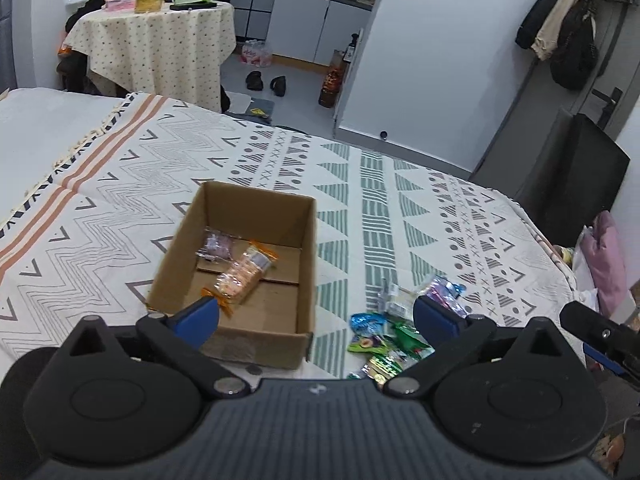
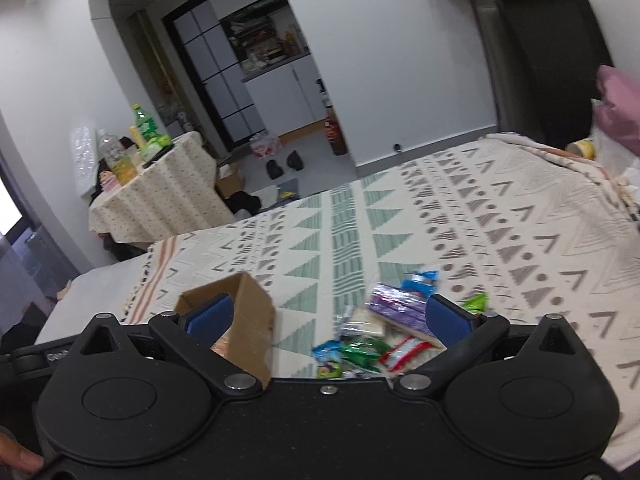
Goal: Organize snacks
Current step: 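Move both tools back from the box to the snack pile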
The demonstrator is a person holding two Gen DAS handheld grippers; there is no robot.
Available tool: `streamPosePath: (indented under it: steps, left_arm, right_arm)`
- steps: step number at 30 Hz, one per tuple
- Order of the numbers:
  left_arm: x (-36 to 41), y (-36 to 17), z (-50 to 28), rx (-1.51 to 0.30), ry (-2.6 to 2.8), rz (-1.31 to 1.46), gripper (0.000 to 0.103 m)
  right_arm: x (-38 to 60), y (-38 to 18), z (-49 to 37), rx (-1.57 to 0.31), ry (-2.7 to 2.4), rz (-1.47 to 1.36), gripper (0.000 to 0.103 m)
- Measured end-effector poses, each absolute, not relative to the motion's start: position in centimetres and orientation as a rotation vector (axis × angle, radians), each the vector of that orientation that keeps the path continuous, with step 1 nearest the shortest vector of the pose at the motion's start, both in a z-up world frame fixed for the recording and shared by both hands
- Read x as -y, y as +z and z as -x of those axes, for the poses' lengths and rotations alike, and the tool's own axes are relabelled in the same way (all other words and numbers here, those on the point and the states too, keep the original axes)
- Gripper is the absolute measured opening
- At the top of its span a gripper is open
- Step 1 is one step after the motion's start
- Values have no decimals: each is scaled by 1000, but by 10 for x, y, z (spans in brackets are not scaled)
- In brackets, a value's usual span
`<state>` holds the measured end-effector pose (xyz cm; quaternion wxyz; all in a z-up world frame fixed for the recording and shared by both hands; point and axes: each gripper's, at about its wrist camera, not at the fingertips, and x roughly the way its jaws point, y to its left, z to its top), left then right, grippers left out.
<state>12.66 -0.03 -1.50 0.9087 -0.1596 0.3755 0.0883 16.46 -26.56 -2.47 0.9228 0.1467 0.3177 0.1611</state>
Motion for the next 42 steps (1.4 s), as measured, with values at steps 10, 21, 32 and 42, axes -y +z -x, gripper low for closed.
streamPosePath:
  steps: [10,21,32,42]
  left_arm:
    - [26,-13,-123,-776,159,326,103]
    - [60,-35,-134,-842,109,290,102]
    - [77,-83,-157,-898,96,257,100]
    - [88,-128,-189,-982,59,242,85]
  right_arm:
    - [304,-34,-157,-669,318,-301,103]
    - [326,-58,-165,-727,321,-307,100]
    - [337,-114,-190,-875,304,-484,67]
    - [327,-146,-219,-973,311,-537,58]
